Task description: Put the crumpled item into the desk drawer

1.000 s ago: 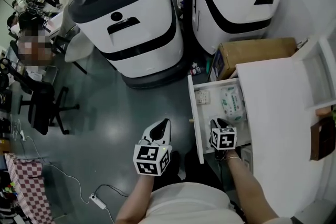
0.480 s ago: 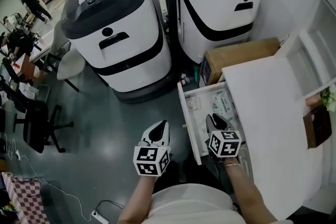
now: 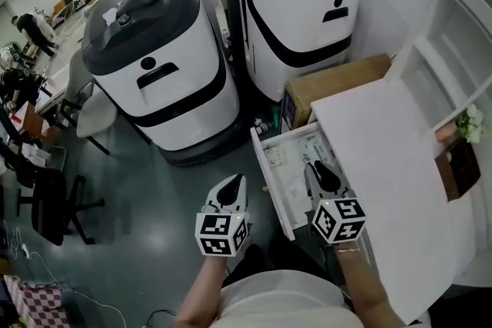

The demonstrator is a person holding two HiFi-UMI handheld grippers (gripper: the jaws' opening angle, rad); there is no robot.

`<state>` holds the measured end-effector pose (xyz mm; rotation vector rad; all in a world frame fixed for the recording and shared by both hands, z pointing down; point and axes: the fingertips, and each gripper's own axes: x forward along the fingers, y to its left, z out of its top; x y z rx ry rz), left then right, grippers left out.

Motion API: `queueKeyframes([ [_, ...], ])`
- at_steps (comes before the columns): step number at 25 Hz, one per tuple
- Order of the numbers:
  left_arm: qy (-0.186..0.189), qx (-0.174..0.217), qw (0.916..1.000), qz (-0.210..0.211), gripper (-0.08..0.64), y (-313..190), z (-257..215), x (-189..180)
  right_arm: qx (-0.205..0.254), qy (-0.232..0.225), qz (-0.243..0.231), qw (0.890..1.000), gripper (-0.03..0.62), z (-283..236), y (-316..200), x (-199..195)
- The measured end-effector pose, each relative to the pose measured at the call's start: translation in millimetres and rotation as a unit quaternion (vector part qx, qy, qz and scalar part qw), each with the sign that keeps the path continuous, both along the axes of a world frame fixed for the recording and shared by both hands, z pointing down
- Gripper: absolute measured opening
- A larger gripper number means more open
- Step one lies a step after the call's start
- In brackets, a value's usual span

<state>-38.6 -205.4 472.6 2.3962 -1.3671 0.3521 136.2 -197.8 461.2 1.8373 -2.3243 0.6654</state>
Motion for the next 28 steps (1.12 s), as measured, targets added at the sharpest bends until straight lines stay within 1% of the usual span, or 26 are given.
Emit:
queueKeyframes([
  [4,0.001,0.009,0.9999,0.012,-0.008,-1.4,-5.8,1.1,0.029,0.002,0.014,0.999,0.087,-22.0,13.2,6.5],
  [6,0.001,0.011,0.9998,0.017,-0.008,-0.9,-8.2,1.0,0.036,0.005,0.019,0.999,0.070,-28.3,20.3,8.0],
  [10,-0.002,0.016,0.9995,0.027,-0.008,-0.2,-12.1,-1.2,0.048,0.007,0.025,0.999,0.061,-37.8,33.7,8.2],
  [13,-0.002,0.019,0.9993,0.034,-0.008,-0.8,-13.8,-2.2,0.058,0.018,0.030,0.998,0.054,-44.6,42.7,8.5],
  [15,0.000,0.020,0.9991,0.037,-0.008,-1.2,-14.3,-2.6,0.061,0.025,0.037,0.997,0.044,-47.1,47.3,9.7],
  [19,0.002,0.020,0.9988,0.044,-0.008,-1.7,-14.2,-3.6,0.063,0.029,0.050,0.996,0.003,-51.0,54.1,11.3],
  [23,0.004,0.022,0.9984,0.051,-0.008,-3.4,-15.2,-2.9,0.074,0.046,0.052,0.995,0.003,-56.9,58.8,10.8],
  [28,0.008,0.028,0.9982,0.053,-0.008,-7.0,-18.7,-5.5,0.072,0.027,0.056,0.995,0.002,-58.0,61.5,9.8],
])
